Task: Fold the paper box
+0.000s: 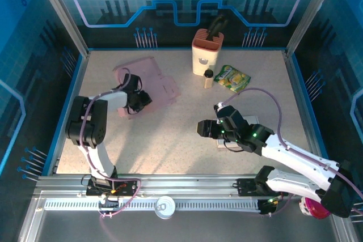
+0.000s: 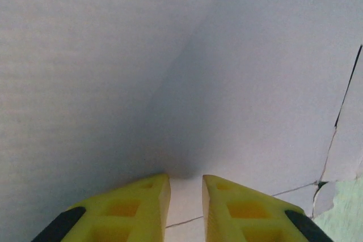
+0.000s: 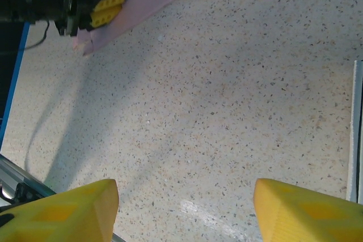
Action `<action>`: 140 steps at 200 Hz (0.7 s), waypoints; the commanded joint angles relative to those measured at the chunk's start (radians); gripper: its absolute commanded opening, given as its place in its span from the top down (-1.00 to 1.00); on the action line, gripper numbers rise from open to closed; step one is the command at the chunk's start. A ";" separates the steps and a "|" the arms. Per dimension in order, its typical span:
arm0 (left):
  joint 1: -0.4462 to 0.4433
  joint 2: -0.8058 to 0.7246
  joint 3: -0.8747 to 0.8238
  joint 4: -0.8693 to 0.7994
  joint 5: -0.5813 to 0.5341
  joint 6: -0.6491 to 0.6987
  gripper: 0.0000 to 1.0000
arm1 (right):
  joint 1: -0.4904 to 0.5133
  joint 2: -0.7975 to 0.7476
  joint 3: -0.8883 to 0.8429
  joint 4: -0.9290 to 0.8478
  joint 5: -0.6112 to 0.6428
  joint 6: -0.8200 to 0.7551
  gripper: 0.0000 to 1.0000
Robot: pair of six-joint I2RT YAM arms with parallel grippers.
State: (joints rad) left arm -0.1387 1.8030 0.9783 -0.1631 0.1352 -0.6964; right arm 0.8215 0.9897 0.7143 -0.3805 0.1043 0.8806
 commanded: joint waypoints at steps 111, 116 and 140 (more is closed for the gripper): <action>-0.544 -0.191 -0.411 -0.076 -0.278 -0.046 0.63 | -0.161 0.054 -0.007 0.013 -0.133 -0.089 -0.34; -0.549 -0.202 -0.412 -0.079 -0.281 -0.045 0.62 | -0.160 0.067 -0.007 0.019 -0.138 -0.093 -0.34; -0.575 -0.296 -0.391 -0.108 -0.287 -0.042 0.43 | -0.158 0.150 0.008 0.043 -0.162 -0.101 -0.33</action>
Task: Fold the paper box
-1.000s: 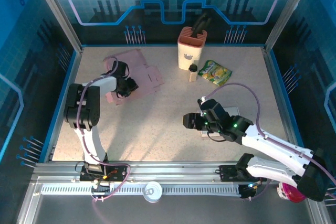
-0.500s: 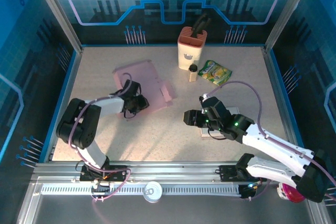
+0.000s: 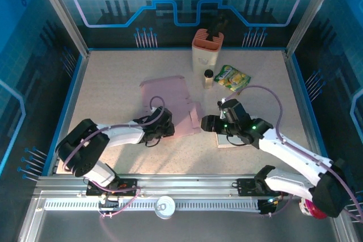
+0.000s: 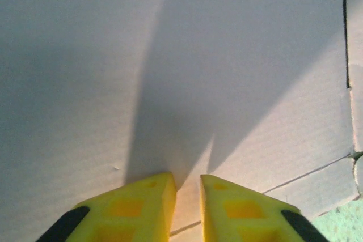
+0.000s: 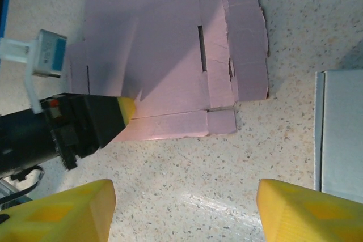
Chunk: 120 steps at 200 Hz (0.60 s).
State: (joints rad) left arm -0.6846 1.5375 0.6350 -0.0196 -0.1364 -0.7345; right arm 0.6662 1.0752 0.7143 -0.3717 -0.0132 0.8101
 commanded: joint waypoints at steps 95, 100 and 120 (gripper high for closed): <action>0.474 -0.345 0.049 -0.397 0.219 0.094 -0.06 | 0.177 0.459 0.203 0.171 0.013 0.072 -0.22; 0.506 -0.335 0.060 -0.397 0.229 0.105 -0.07 | 0.185 0.482 0.219 0.170 0.016 0.076 -0.21; 0.614 -0.275 0.100 -0.378 0.272 0.137 -0.09 | 0.192 0.566 0.279 0.155 0.030 0.073 -0.20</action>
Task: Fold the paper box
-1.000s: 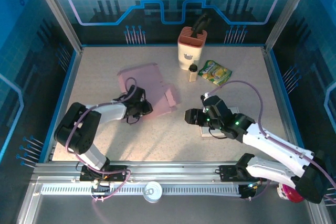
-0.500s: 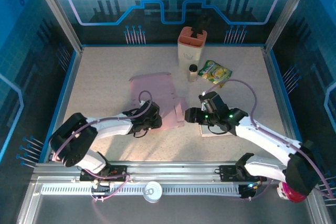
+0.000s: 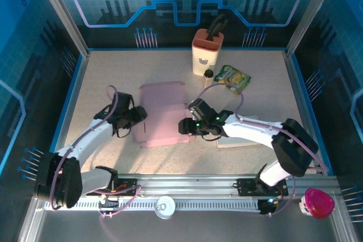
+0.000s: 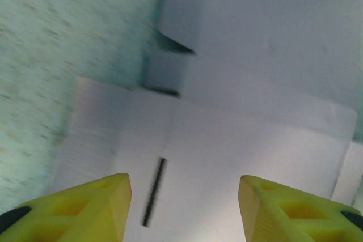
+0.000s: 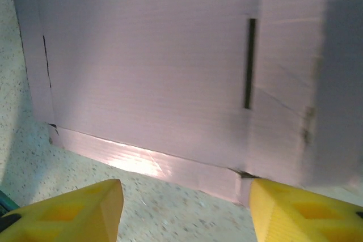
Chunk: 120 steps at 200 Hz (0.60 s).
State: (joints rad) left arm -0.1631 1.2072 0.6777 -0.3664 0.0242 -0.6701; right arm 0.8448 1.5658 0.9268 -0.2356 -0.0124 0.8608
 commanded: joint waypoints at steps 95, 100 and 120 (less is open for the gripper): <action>0.181 0.419 0.148 0.162 0.197 0.216 0.00 | -0.136 0.268 0.188 -0.148 0.056 -0.193 -0.14; 0.182 0.414 0.139 0.176 0.201 0.220 0.00 | -0.143 0.274 0.197 -0.155 0.056 -0.211 -0.13; 0.180 0.393 0.076 0.261 0.260 0.218 -0.01 | -0.165 0.300 0.233 -0.178 0.047 -0.261 -0.09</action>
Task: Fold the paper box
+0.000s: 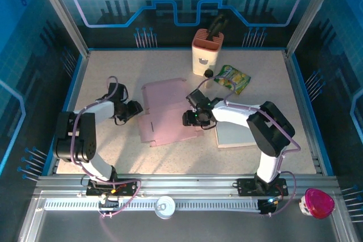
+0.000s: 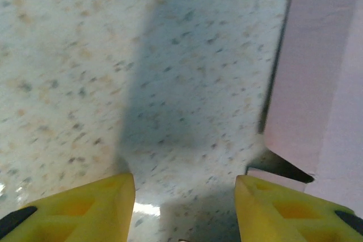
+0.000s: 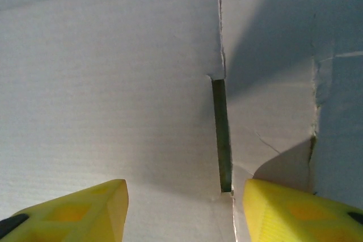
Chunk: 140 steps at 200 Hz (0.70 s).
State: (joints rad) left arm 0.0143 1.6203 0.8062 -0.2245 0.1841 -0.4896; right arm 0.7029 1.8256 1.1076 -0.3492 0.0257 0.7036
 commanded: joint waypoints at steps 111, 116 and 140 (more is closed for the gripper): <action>-0.006 -0.037 -0.164 0.266 0.309 -0.037 0.01 | -0.059 0.065 0.089 -0.096 0.005 -0.165 -0.04; -0.006 -0.036 -0.168 0.264 0.315 -0.041 0.01 | -0.059 0.065 0.089 -0.096 0.005 -0.165 -0.04; -0.006 -0.061 -0.171 0.202 0.258 -0.035 0.01 | -0.060 0.063 0.089 -0.093 0.005 -0.165 -0.04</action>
State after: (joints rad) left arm 0.0128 1.5909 0.6575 0.0174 0.4168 -0.5091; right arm 0.6571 1.8687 1.1767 -0.4122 0.0257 0.5556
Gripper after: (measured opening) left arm 0.495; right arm 0.521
